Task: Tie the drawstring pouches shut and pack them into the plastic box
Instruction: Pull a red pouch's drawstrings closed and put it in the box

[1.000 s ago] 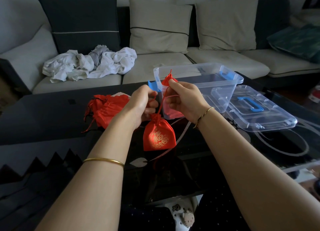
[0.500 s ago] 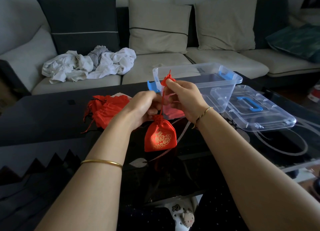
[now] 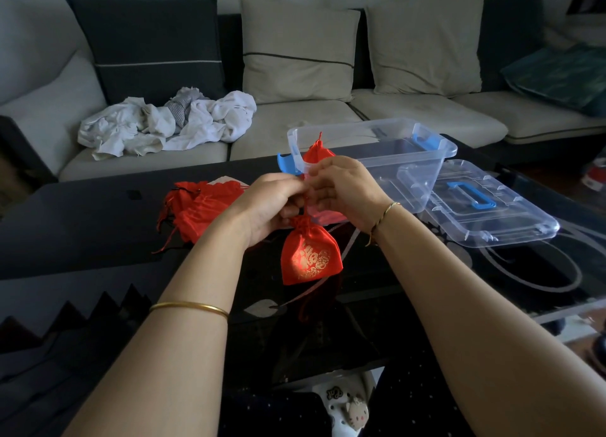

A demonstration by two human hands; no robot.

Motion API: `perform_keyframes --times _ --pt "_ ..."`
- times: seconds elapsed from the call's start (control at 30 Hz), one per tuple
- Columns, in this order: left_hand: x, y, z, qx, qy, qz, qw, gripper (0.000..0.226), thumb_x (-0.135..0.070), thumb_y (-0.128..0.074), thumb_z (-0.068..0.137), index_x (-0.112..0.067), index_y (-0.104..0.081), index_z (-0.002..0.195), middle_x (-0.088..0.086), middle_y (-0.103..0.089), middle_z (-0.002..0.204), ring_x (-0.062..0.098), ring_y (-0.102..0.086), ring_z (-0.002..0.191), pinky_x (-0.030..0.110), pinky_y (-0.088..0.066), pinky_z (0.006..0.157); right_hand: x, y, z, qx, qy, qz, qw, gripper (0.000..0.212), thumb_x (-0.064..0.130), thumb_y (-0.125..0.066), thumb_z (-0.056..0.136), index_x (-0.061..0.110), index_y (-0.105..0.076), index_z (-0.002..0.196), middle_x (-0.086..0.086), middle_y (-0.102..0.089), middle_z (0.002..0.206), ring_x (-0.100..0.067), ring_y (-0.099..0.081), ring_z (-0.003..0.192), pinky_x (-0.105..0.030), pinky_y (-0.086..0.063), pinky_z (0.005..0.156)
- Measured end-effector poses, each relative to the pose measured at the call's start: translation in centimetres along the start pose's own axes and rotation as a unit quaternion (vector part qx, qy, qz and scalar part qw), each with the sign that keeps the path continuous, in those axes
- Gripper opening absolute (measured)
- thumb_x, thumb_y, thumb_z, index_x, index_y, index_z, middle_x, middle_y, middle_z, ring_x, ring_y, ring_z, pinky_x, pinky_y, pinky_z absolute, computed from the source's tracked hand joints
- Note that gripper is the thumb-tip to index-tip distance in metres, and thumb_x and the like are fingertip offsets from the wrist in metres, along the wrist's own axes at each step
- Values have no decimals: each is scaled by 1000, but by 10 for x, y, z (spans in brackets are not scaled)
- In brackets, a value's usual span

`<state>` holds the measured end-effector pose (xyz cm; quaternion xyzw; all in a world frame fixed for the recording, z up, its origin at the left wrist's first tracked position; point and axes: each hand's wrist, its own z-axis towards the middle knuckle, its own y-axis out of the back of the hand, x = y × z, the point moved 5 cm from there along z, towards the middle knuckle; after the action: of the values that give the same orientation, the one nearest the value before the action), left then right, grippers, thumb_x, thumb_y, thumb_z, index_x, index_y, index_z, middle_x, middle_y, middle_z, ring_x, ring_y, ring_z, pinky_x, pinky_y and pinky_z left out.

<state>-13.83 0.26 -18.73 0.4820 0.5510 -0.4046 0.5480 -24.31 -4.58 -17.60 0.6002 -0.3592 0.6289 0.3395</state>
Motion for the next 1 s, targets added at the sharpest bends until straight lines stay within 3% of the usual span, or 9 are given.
perform_keyframes --times 0.2,0.37,0.43,0.53,0.63,0.73,0.83,1.0 --pt "1 13 1 -92 -26 66 993 20 -17 -55 92 -17 -60 73 -3 -60 58 5 -53 46 19 -39 46 2 5 -1 -7 63 -163 985 11 -5 -49 84 4 -55 86 -12 -59 69 -20 -56 59 -30 -49 59" --pt "0 16 0 -136 -39 80 987 19 -15 -57 92 -16 -62 74 -5 -63 47 2 -58 43 16 -40 42 5 -1 -2 7 150 -315 937 9 10 -71 76 10 -64 82 -6 -60 77 -10 -52 69 -31 -48 69" --pt "-1 17 0 -150 -40 90 984 18 -13 -56 92 -14 -62 74 -5 -62 45 2 -58 42 15 -39 41 6 -1 -2 3 174 -339 924 9 14 -72 76 11 -66 83 -3 -59 77 -6 -49 66 -28 -47 68" --pt "-2 18 -1 -165 -42 98 980 18 -9 -57 90 -11 -62 73 -3 -61 43 3 -58 40 14 -39 39 10 -3 -2 4 207 -379 902 9 16 -72 78 11 -70 85 12 -55 70 0 -47 61 -11 -40 60" --pt "-2 18 -1 -176 -31 98 979 21 -7 -57 89 -10 -61 69 0 -63 48 8 -59 44 16 -39 40 15 -8 -5 6 252 -439 862 7 15 -67 81 11 -72 85 17 -49 70 3 -45 62 -4 -37 65" --pt "-2 21 -1 -196 -21 88 976 26 -6 -57 89 -9 -59 64 10 -66 61 22 -62 62 24 -44 50 16 -14 -7 5 281 -488 827 11 11 -61 83 7 -70 79 8 -50 73 -4 -43 63 -12 -36 66" --pt "-5 24 -1 -218 -23 61 974 26 -2 -52 91 -8 -57 66 5 -64 52 21 -64 61 27 -49 56 12 -10 -3 -2 250 -467 848 13 8 -57 82 6 -66 74 5 -53 72 -9 -47 71 -16 -35 62" --pt "-10 20 -3 -242 2 -11 970 11 6 -46 90 -4 -49 90 11 -59 73 16 -64 52 21 -50 45 2 -3 8 -21 182 -395 900 33 11 -57 87 17 -53 55 8 -50 61 -5 -45 58 -11 -36 53"
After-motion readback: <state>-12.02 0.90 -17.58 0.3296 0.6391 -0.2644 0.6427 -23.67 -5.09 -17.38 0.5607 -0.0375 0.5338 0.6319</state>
